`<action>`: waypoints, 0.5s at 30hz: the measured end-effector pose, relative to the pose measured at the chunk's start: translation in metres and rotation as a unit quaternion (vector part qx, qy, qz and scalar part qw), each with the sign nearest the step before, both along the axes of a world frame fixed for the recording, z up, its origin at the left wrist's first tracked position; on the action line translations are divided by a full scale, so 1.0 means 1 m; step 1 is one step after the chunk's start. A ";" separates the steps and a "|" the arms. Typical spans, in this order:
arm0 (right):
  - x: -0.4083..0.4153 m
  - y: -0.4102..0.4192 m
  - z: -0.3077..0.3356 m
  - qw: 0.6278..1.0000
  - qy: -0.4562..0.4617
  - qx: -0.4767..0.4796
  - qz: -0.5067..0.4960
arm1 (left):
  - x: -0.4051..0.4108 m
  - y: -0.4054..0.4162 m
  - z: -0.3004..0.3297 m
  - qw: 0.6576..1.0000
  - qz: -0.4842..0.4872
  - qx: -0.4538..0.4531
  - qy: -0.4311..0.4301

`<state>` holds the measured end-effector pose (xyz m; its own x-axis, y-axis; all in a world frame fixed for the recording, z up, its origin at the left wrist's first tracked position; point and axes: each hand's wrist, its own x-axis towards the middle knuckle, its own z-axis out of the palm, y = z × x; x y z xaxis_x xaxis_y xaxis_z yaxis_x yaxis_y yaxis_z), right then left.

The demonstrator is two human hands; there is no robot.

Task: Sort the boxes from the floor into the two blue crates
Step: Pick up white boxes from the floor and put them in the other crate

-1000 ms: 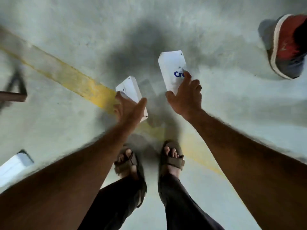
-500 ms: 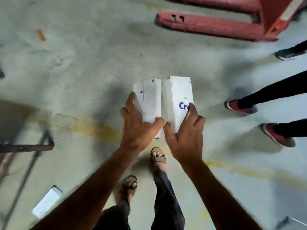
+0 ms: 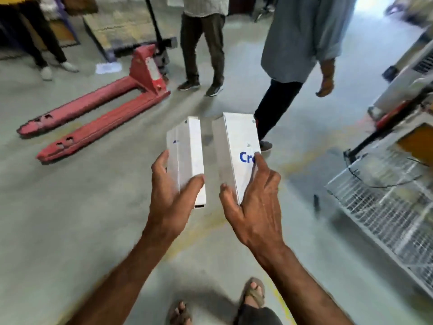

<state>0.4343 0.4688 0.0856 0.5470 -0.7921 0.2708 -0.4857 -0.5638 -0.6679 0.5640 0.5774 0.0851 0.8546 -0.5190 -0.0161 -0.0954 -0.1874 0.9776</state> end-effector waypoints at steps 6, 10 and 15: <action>-0.145 -0.071 0.038 0.987 -0.041 -0.002 -0.157 | -0.114 -0.112 0.042 0.987 -0.161 -0.012 0.001; -0.250 -0.124 0.059 0.970 -0.042 -0.027 -0.240 | -0.210 -0.199 0.063 0.968 -0.243 -0.036 0.044; -0.382 -0.187 0.084 0.942 -0.032 -0.043 -0.331 | -0.342 -0.289 0.082 0.932 -0.335 -0.064 0.125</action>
<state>0.0519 0.2820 0.1698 -0.0791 -0.9276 0.3651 -0.7100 -0.2047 -0.6738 0.2220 0.2889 0.1669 0.3162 -0.9459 -0.0728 0.0857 -0.0480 0.9952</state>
